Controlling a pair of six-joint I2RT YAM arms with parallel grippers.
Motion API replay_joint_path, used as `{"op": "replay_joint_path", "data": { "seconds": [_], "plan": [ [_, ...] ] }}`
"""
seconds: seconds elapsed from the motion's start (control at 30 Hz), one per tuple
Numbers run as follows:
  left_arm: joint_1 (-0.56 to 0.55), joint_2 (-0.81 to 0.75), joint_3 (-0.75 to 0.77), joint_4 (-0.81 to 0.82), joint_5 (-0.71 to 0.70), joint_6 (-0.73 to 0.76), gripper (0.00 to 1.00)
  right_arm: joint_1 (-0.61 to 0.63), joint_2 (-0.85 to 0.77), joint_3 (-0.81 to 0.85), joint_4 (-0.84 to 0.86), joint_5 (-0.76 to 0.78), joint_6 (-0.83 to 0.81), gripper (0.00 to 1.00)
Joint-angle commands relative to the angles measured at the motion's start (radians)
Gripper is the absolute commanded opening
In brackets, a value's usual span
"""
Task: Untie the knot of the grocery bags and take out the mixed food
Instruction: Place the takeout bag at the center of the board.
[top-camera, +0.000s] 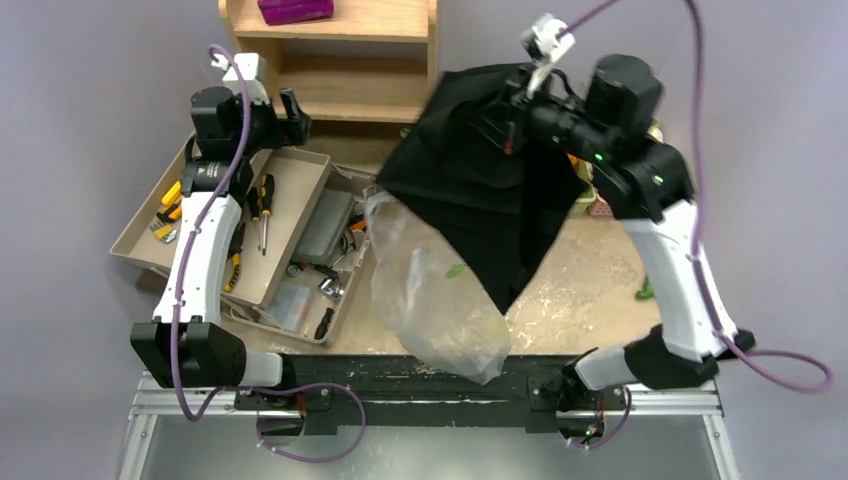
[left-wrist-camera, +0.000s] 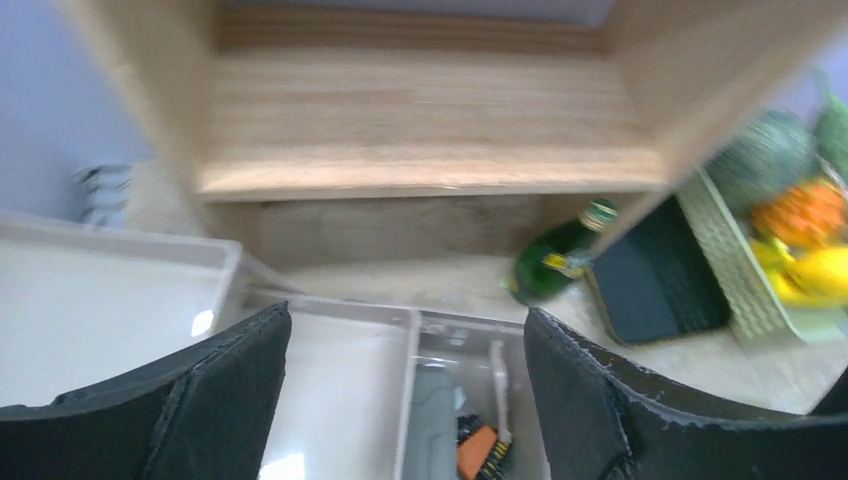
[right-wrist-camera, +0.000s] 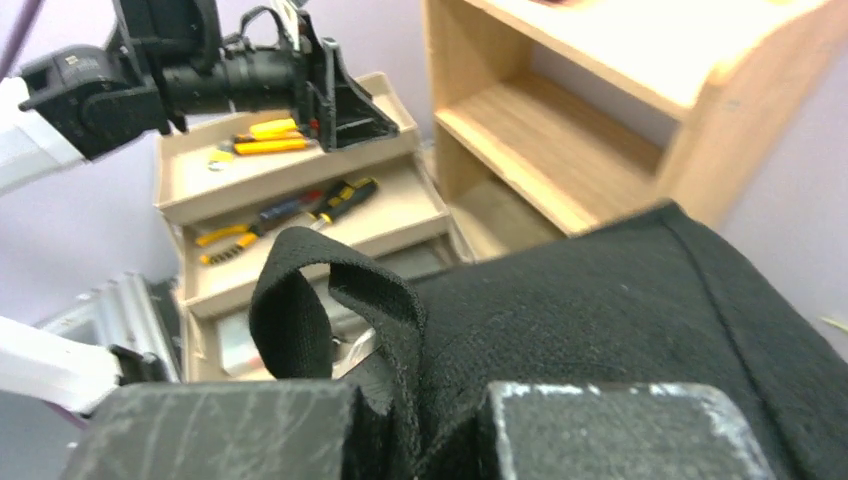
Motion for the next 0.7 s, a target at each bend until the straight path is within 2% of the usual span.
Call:
{"op": "replay_joint_path", "data": {
  "seconds": [0.0, 0.03, 0.07, 0.17, 0.2, 0.27, 0.33, 0.4, 0.53, 0.67],
  "plan": [
    [-0.074, -0.031, -0.017, 0.070, 0.326, 0.146, 0.80, -0.005, -0.187, 0.073, 0.049, 0.207, -0.239, 0.00],
    [-0.092, -0.038, -0.019, 0.051, 0.393, 0.210, 0.77, -0.004, -0.199, 0.074, 0.031, 0.253, -0.254, 0.00],
    [-0.118, -0.045, -0.018, 0.000, 0.521, 0.313, 0.73, -0.004, -0.207, 0.082, 0.021, 0.294, -0.275, 0.00],
    [-0.214, -0.067, 0.003, -0.317, 0.695, 0.641, 0.63, -0.005, -0.196, 0.149, 0.042, 0.412, -0.324, 0.00],
    [-0.248, -0.069, 0.009, -0.483, 0.715, 0.757, 0.61, -0.004, -0.183, 0.179, 0.056, 0.456, -0.336, 0.00],
    [-0.313, -0.070, 0.005, -0.696, 0.712, 0.956, 0.61, -0.005, -0.165, 0.227, 0.098, 0.499, -0.357, 0.00],
    [-0.412, -0.072, -0.042, -0.763, 0.657, 1.042, 0.61, -0.004, -0.153, 0.246, 0.155, 0.500, -0.359, 0.00],
    [-0.494, -0.079, -0.120, -0.654, 0.592, 0.987, 0.62, -0.005, -0.132, 0.275, 0.190, 0.497, -0.359, 0.00],
    [-0.621, -0.072, -0.334, -0.146, 0.529, 0.767, 0.64, -0.004, -0.109, 0.319, 0.264, 0.464, -0.352, 0.00],
    [-0.780, 0.113, -0.343, 0.240, 0.462, 0.662, 0.65, -0.004, -0.054, 0.430, 0.304, 0.445, -0.312, 0.00]
  ]
}}
